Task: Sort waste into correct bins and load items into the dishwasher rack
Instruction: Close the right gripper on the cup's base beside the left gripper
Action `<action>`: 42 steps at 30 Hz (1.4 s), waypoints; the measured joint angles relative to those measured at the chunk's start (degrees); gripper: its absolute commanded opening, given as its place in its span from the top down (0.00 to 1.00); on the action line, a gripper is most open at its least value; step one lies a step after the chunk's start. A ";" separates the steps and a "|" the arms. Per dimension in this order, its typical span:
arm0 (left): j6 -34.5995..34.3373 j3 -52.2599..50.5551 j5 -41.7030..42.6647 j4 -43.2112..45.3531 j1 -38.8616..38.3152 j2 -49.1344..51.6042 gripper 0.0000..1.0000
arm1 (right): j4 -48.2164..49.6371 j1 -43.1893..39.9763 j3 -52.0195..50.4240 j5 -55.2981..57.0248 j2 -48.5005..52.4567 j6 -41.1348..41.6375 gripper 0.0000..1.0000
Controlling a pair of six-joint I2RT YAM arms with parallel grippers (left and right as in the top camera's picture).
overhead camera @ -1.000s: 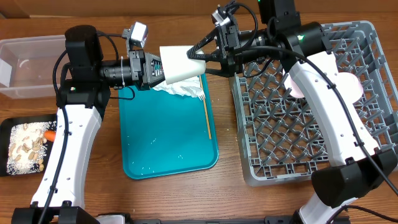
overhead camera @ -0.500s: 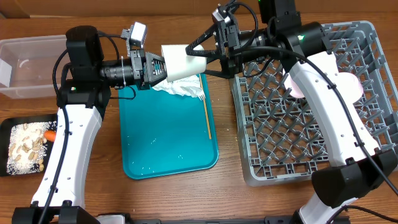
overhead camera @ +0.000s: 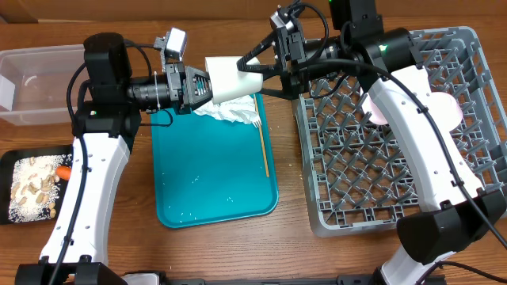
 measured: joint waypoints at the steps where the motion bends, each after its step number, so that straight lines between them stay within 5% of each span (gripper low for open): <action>1: -0.04 0.00 0.04 0.00 -0.02 0.00 0.96 | -0.07 0.00 0.00 0.20 0.00 0.09 0.14; 11: -0.24 0.00 0.22 0.02 -0.02 0.00 0.96 | -0.20 0.00 0.00 0.68 0.00 0.61 0.16; 25: -1.70 0.00 1.03 0.24 0.00 0.00 0.94 | -0.44 0.00 0.00 0.90 0.02 2.67 0.40; 30: -1.70 0.00 1.29 0.22 0.11 0.00 0.92 | -0.35 0.00 0.00 0.63 0.02 2.58 0.40; 42: -1.73 0.00 0.81 -0.02 0.09 0.00 0.78 | 0.13 0.00 0.00 0.72 0.02 2.49 0.51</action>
